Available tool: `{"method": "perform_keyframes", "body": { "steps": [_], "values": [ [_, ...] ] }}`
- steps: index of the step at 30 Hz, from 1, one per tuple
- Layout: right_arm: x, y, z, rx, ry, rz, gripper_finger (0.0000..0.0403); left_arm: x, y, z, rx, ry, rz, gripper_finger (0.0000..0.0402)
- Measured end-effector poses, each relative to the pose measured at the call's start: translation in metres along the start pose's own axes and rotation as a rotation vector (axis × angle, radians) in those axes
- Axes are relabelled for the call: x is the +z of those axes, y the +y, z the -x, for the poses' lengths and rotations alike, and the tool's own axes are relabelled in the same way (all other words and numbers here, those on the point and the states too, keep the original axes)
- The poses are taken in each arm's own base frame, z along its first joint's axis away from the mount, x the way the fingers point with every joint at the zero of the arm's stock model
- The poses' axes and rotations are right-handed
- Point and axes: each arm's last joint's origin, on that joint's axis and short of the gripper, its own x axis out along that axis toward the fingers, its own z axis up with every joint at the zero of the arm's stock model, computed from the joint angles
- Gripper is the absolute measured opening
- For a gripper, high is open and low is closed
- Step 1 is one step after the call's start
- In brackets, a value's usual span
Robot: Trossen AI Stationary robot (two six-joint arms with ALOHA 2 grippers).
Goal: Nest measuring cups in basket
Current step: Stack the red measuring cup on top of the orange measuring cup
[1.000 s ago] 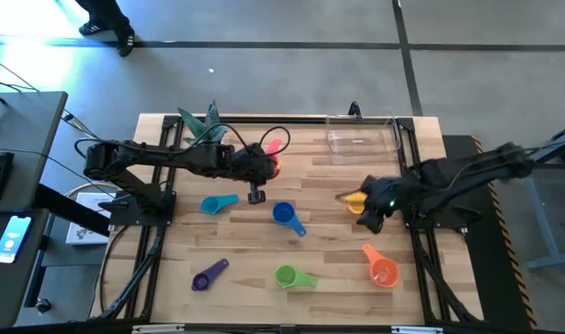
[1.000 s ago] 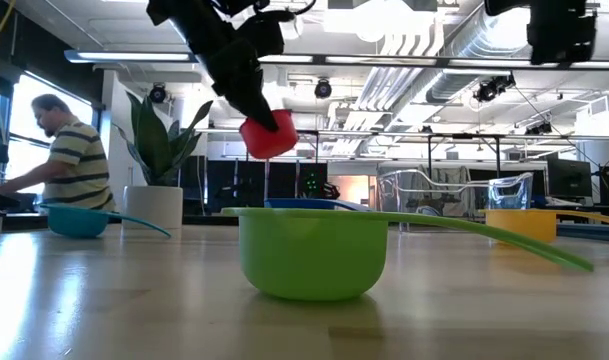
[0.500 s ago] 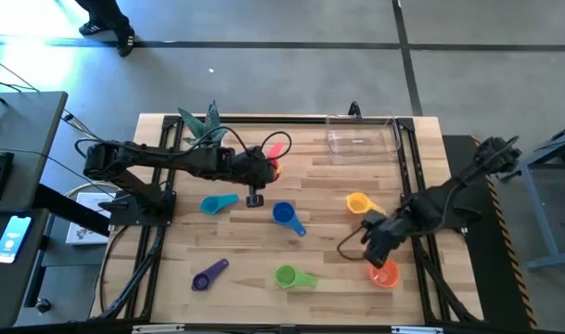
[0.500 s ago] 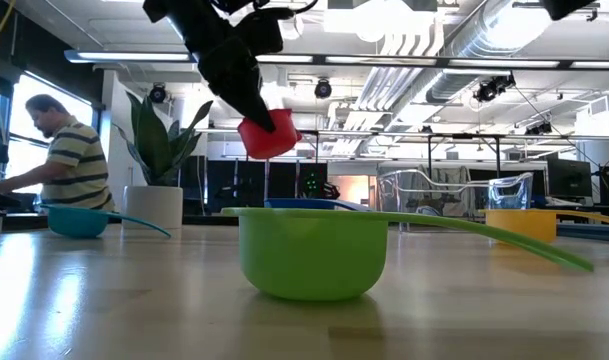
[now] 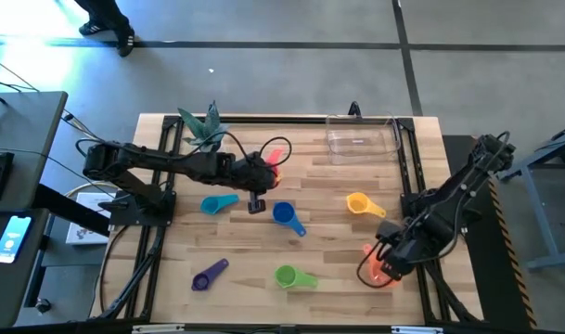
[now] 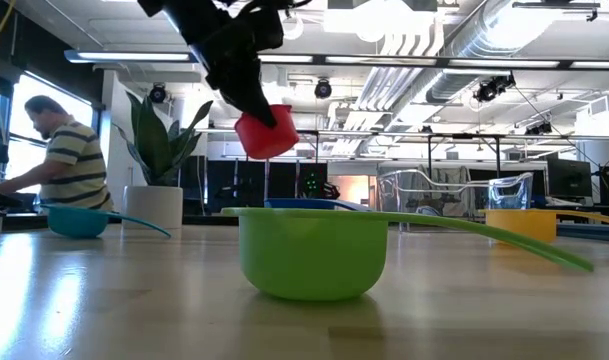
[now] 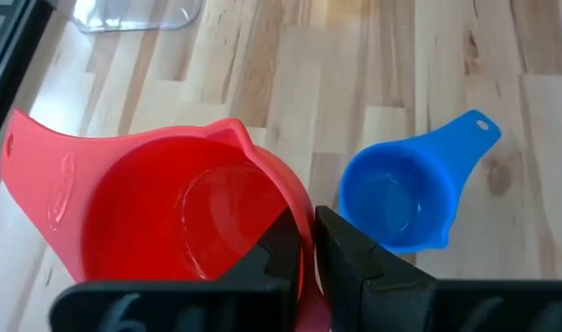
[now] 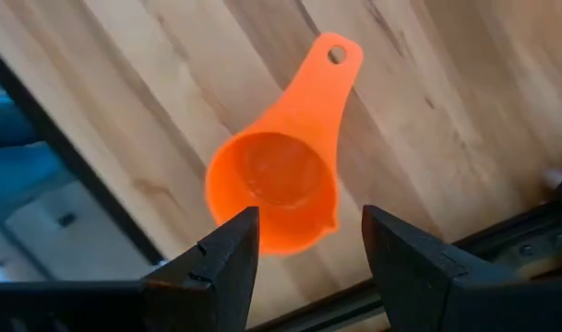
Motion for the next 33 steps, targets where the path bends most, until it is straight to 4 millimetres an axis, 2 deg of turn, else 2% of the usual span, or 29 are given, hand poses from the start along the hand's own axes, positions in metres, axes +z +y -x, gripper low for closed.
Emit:
{"method": "perform_keyframes", "body": {
  "steps": [13, 33],
  "values": [
    [-0.015, 0.012, -0.028, -0.155, 0.022, 0.191, 0.0183, 0.000, 0.001, 0.000, 0.024, -0.001, 0.089, 0.0017],
    [-0.019, 0.027, -0.076, -0.333, 0.049, 0.216, 0.0183, 0.000, 0.001, 0.000, 0.025, -0.002, 0.098, 0.0017]
  ]
}}
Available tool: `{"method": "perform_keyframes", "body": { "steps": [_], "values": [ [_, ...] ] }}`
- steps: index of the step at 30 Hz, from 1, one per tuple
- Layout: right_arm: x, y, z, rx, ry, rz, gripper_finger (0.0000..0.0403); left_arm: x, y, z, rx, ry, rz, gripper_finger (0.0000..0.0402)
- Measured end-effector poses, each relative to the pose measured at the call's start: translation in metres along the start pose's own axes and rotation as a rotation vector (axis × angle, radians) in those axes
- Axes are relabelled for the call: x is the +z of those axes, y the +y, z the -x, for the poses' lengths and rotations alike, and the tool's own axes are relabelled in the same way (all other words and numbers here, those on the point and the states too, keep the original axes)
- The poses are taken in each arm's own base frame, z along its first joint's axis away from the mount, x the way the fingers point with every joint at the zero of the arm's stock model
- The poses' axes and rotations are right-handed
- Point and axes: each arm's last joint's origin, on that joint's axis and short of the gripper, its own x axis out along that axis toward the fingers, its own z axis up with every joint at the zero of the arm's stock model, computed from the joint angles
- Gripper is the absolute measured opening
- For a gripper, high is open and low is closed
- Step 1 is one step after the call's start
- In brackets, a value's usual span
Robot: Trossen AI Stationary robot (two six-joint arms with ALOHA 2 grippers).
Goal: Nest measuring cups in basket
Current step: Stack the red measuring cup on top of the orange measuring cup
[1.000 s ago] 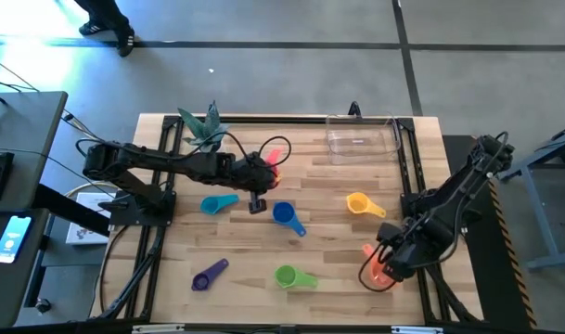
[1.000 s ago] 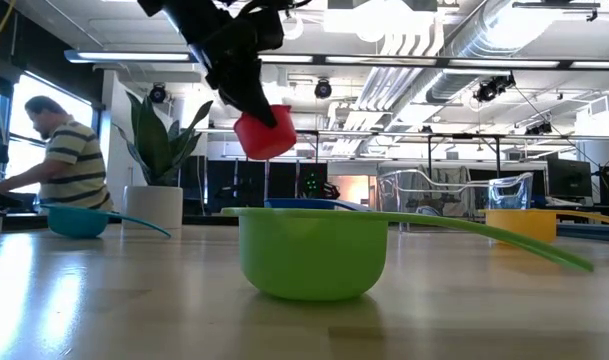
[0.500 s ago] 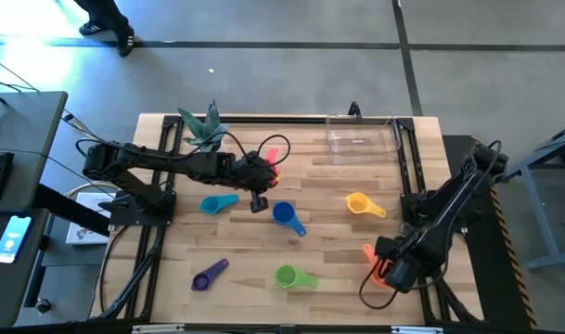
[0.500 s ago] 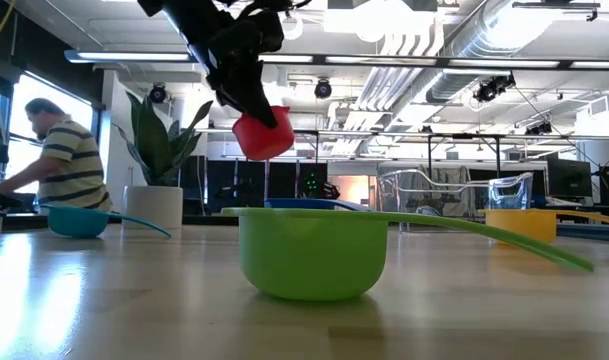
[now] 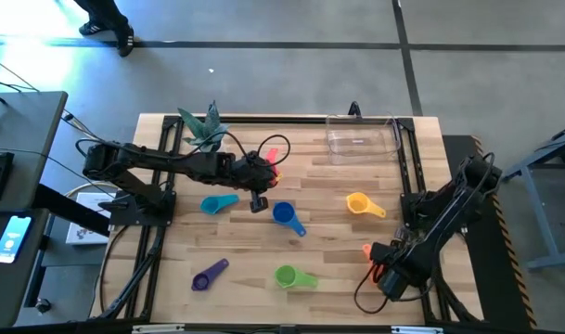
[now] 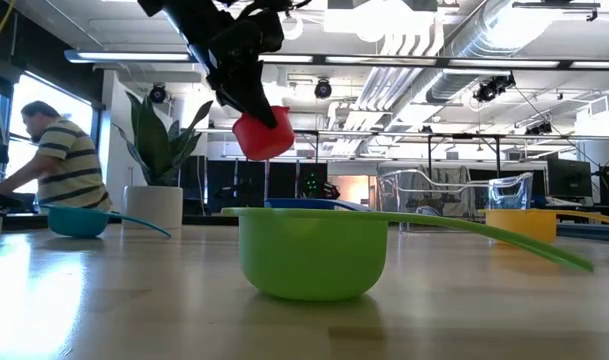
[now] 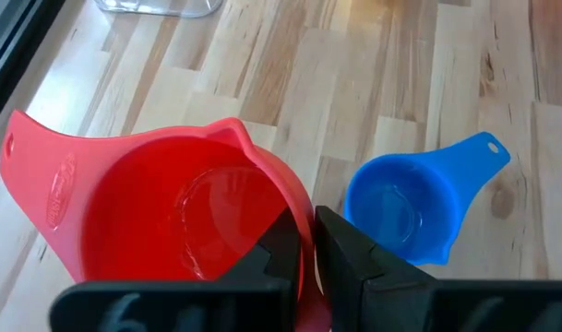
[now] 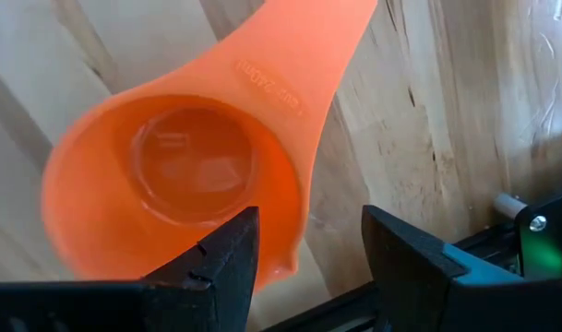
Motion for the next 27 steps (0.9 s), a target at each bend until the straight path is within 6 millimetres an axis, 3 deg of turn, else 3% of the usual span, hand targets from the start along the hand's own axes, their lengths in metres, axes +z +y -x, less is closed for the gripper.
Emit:
{"method": "perform_keyframes", "body": {
  "steps": [12, 16, 22, 24, 27],
  "values": [
    [0.002, 0.007, -0.015, -0.057, 0.035, -0.010, 0.0174, 0.000, 0.000, 0.000, 0.000, 0.000, 0.000, 0.0017],
    [0.001, 0.008, -0.015, -0.052, 0.051, -0.026, 0.0127, 0.000, 0.000, 0.000, 0.000, 0.000, -0.001, 0.0017],
    [0.001, 0.008, -0.015, -0.044, 0.077, -0.002, 0.0023, 0.000, 0.000, 0.000, 0.000, 0.000, -0.001, 0.0017],
    [0.000, 0.008, -0.014, -0.041, 0.080, -0.003, 0.0009, 0.000, 0.000, 0.000, 0.000, 0.000, -0.002, 0.0017],
    [0.000, 0.008, -0.014, -0.041, 0.080, -0.006, 0.0018, 0.000, 0.000, 0.000, 0.000, 0.001, -0.002, 0.0017]
  ]
}}
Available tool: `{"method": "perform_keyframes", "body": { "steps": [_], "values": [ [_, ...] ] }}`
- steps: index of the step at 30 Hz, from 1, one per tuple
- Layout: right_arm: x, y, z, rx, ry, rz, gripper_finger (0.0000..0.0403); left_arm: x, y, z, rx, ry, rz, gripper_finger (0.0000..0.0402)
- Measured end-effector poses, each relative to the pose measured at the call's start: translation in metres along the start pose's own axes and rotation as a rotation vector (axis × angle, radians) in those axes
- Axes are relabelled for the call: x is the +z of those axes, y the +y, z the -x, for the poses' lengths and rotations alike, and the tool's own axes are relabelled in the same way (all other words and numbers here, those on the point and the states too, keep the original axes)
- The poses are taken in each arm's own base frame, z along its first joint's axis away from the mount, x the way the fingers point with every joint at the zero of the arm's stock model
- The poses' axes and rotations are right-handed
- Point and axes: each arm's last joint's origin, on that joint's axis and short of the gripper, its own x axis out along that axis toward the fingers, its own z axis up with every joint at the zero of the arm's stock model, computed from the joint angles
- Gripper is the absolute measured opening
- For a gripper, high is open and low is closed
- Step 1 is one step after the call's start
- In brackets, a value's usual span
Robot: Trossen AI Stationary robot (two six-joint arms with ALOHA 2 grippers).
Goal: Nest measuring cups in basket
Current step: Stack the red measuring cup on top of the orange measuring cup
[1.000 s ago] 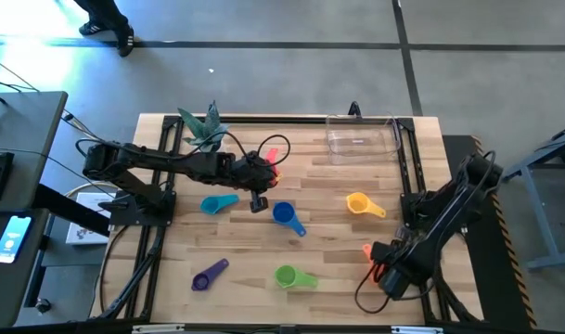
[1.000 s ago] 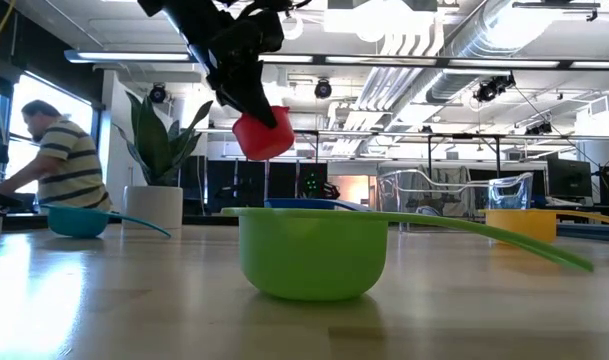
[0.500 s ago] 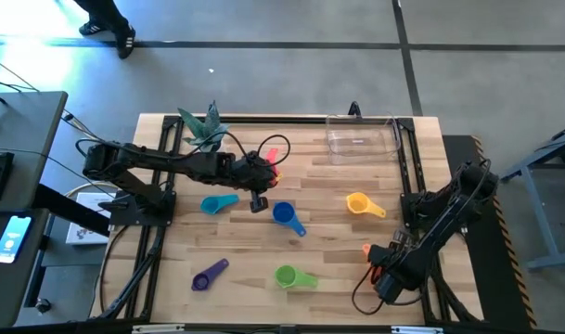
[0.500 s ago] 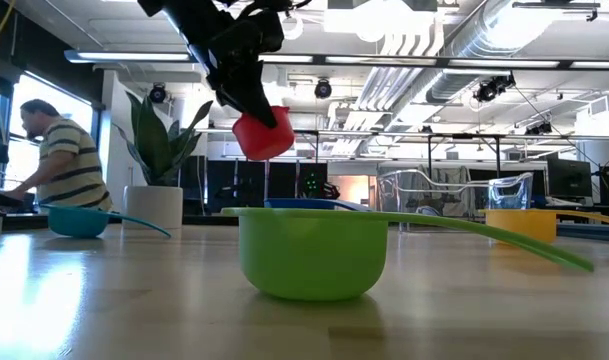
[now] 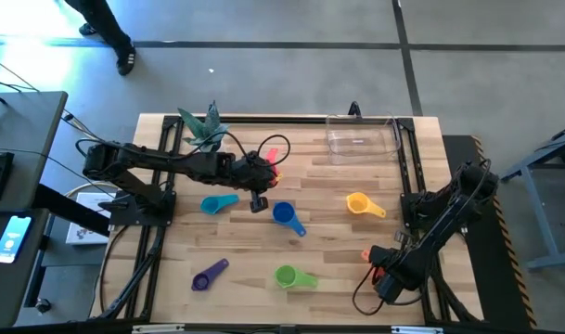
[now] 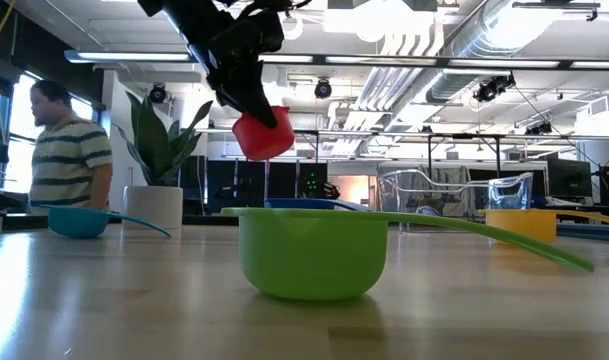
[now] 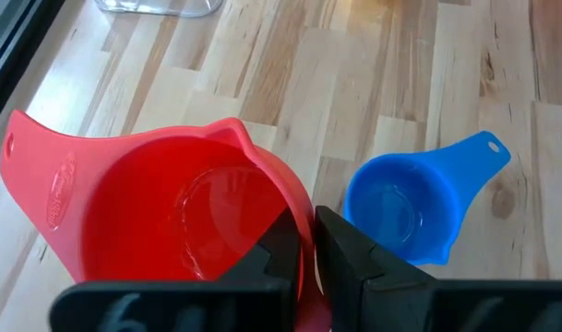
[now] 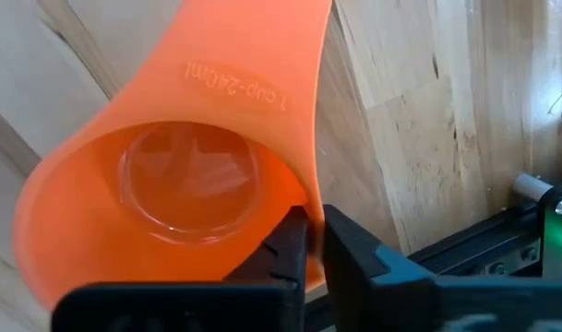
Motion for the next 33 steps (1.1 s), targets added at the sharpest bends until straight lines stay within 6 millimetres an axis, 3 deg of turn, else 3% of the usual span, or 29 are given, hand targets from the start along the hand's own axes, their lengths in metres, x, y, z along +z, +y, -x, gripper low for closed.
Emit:
{"method": "perform_keyframes", "body": {
  "steps": [7, 15, 23, 33],
  "values": [
    [0.004, -0.003, 0.008, 0.040, 0.001, -0.049, 0.0005, 0.000, 0.000, 0.000, 0.000, 0.001, -0.001, 0.0017],
    [0.024, -0.014, 0.031, 0.087, -0.034, -0.141, 0.0002, 0.000, 0.001, 0.000, 0.002, 0.003, -0.031, 0.0017],
    [0.068, -0.029, 0.061, 0.127, -0.079, -0.176, 0.0001, 0.000, 0.001, 0.000, 0.002, 0.003, -0.032, 0.0017],
    [0.129, -0.070, 0.090, 0.182, -0.173, -0.338, 0.0000, 0.000, 0.009, -0.001, 0.018, 0.013, -0.035, 0.0017]
  ]
}}
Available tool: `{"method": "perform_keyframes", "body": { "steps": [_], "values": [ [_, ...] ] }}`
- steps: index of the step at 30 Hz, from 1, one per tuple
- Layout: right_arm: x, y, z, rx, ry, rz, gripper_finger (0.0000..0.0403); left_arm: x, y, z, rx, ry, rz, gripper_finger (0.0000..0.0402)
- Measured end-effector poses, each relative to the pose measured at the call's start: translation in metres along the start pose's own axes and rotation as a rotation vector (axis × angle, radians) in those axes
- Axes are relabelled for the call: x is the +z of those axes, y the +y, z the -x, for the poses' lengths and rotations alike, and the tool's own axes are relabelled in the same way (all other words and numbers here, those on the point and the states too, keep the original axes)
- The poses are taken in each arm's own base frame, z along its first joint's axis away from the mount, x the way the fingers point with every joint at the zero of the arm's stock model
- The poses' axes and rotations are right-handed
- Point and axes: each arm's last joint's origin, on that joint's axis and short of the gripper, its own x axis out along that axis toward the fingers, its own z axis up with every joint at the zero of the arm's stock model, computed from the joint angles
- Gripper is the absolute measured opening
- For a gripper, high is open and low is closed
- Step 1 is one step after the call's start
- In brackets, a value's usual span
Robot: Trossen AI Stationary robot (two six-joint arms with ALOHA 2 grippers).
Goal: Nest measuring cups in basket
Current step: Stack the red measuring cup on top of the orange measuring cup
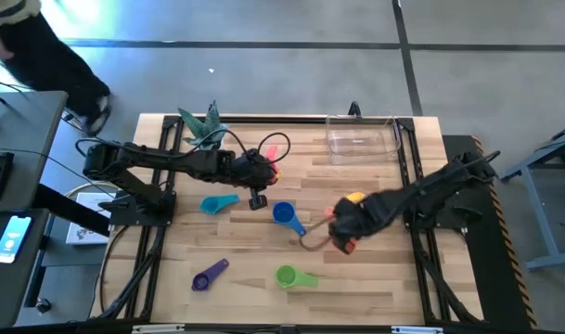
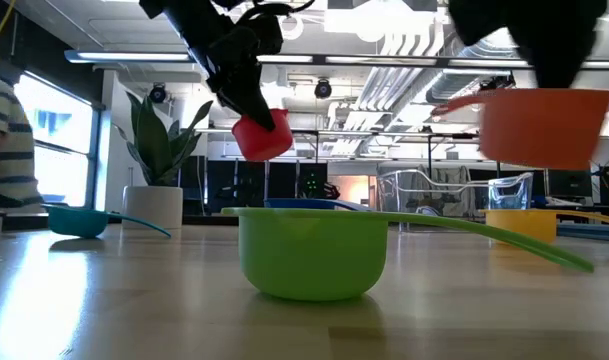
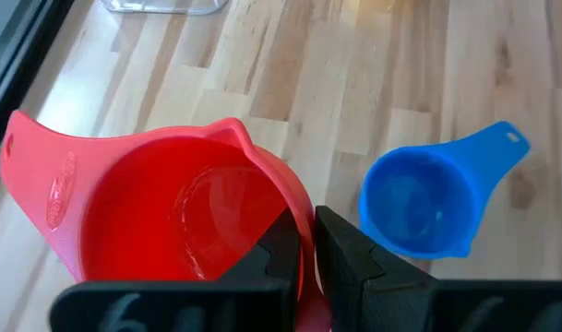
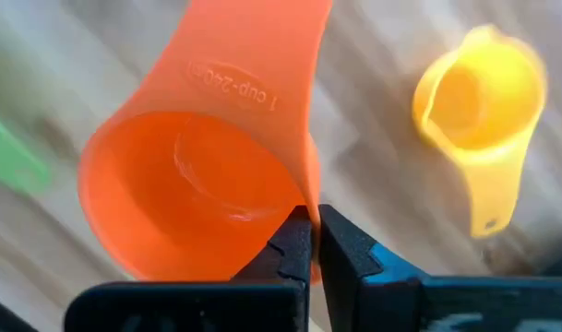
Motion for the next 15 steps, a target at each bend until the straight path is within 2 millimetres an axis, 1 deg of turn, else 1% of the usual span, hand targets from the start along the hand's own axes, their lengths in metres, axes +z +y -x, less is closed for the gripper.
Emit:
{"method": "perform_keyframes", "body": {
  "steps": [8, 11, 15],
  "values": [
    [0.054, -0.022, 0.019, 0.026, -0.129, -0.161, 0.0000, -0.004, 0.013, -0.002, 0.020, 0.052, -0.043, 0.0017],
    [0.071, -0.034, 0.021, 0.026, -0.160, -0.221, 0.0000, -0.005, 0.017, -0.002, 0.009, 0.065, -0.048, 0.0017],
    [0.092, -0.049, 0.017, 0.037, -0.187, -0.300, 0.0000, -0.006, 0.020, -0.003, 0.006, 0.071, -0.044, 0.0017]
  ]
}}
